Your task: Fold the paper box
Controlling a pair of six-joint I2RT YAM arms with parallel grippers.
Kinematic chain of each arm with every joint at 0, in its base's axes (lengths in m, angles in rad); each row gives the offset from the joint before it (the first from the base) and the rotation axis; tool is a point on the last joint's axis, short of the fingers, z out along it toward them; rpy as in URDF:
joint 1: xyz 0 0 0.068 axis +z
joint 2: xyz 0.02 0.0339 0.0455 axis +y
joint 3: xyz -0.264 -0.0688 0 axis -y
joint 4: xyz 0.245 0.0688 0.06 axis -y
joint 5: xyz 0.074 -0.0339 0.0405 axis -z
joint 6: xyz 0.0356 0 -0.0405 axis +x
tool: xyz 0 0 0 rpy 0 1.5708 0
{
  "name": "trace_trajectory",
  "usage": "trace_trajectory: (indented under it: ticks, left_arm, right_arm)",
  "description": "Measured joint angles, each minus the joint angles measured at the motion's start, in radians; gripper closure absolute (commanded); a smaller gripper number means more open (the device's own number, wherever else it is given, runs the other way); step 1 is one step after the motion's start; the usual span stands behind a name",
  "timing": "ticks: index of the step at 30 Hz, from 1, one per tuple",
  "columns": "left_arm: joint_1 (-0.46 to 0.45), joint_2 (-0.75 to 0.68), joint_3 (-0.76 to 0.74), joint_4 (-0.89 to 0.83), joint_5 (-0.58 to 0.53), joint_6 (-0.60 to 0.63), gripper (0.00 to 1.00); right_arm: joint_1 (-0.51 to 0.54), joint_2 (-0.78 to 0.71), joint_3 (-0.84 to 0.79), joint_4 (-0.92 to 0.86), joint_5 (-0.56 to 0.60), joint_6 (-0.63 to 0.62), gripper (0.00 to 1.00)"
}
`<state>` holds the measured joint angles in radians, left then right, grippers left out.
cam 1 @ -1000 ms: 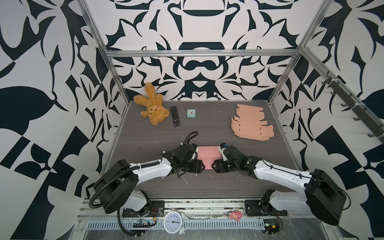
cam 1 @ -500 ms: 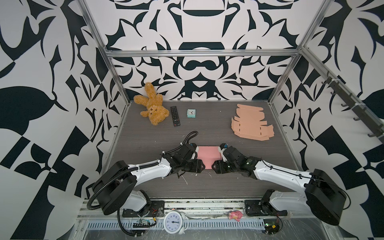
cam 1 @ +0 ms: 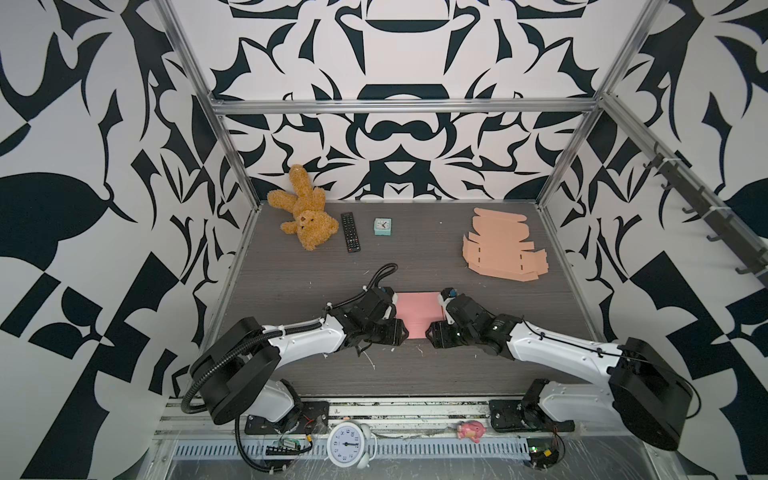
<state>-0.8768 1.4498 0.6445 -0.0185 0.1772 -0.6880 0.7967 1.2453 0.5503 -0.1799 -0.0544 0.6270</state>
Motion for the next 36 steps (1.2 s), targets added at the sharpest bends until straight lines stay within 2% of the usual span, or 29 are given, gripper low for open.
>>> trace_trajectory:
  ticks: [26, 36]
  left_arm:
    - [0.0, 0.059, 0.0, 0.042, -0.047, 0.007, 0.55]
    - [0.0, 0.013, -0.034, 0.017, -0.045, 0.012, 0.43]
  right_arm:
    - [0.0, 0.073, 0.002, 0.013, 0.049, -0.02, 0.32]
    - [0.0, 0.063, 0.005, 0.001, 0.076, -0.029, 0.32]
